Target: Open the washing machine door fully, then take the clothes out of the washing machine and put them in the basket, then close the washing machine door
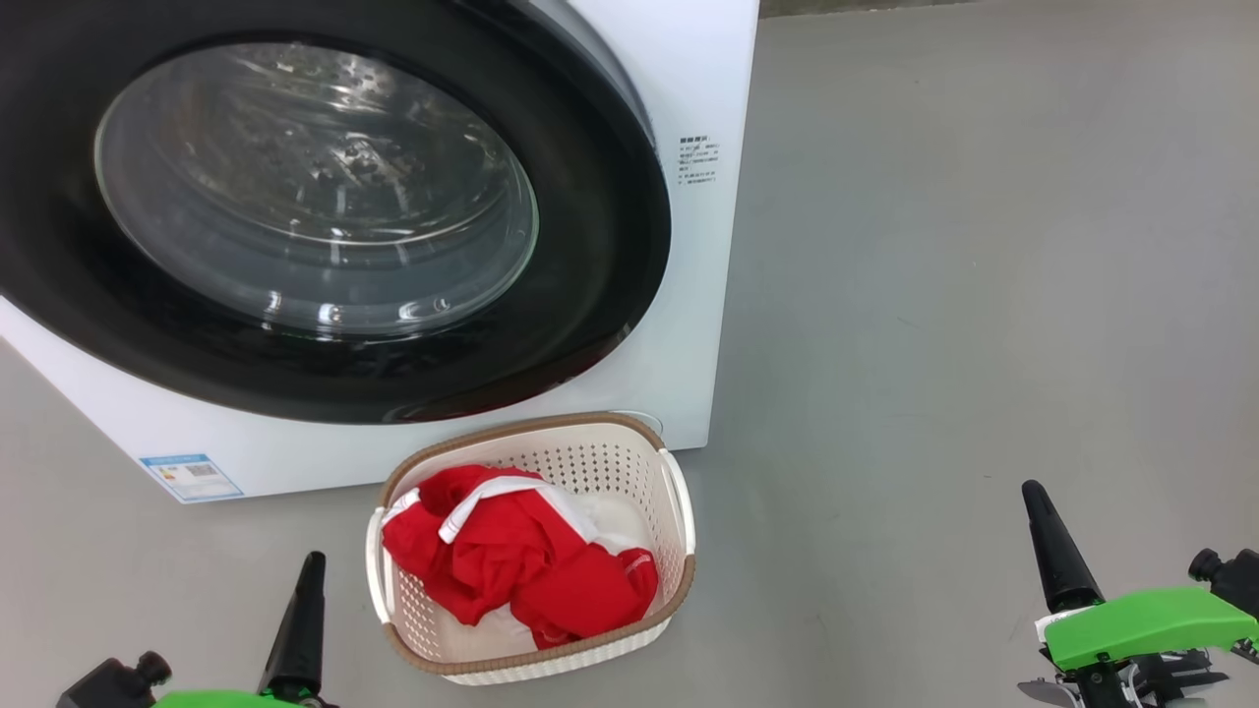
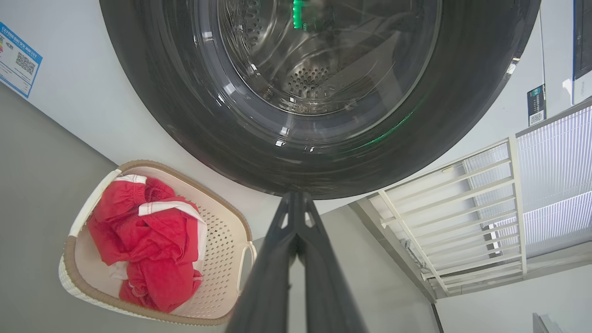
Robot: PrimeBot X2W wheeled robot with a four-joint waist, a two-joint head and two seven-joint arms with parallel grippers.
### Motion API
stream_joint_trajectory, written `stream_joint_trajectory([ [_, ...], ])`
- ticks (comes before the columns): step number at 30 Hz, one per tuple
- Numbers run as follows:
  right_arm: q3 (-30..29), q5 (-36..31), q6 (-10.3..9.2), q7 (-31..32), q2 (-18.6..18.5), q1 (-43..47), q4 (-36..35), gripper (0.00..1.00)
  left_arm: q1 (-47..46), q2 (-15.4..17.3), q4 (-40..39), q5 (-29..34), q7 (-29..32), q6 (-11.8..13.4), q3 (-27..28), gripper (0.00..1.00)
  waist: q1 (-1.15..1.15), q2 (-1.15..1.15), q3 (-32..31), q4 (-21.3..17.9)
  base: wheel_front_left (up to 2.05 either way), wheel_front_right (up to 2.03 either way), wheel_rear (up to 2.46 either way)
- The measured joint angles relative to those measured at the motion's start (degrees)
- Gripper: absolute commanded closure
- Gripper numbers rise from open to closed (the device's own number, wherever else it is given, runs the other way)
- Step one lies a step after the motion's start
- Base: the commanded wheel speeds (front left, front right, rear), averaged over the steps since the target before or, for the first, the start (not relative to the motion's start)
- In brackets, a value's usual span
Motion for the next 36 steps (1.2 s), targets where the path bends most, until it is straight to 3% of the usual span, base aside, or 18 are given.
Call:
stream_joint_trajectory([
  [36, -2.0, 19.2, -0.01, 6.4, 0.1, -0.1, -1.1, 1.0, -0.3, -0.1, 0.6, -21.7, 5.9, 0.0, 1.0, 1.0, 0.0, 0.0, -2.7, -0.2, 0.0, 0.0, 0.0],
])
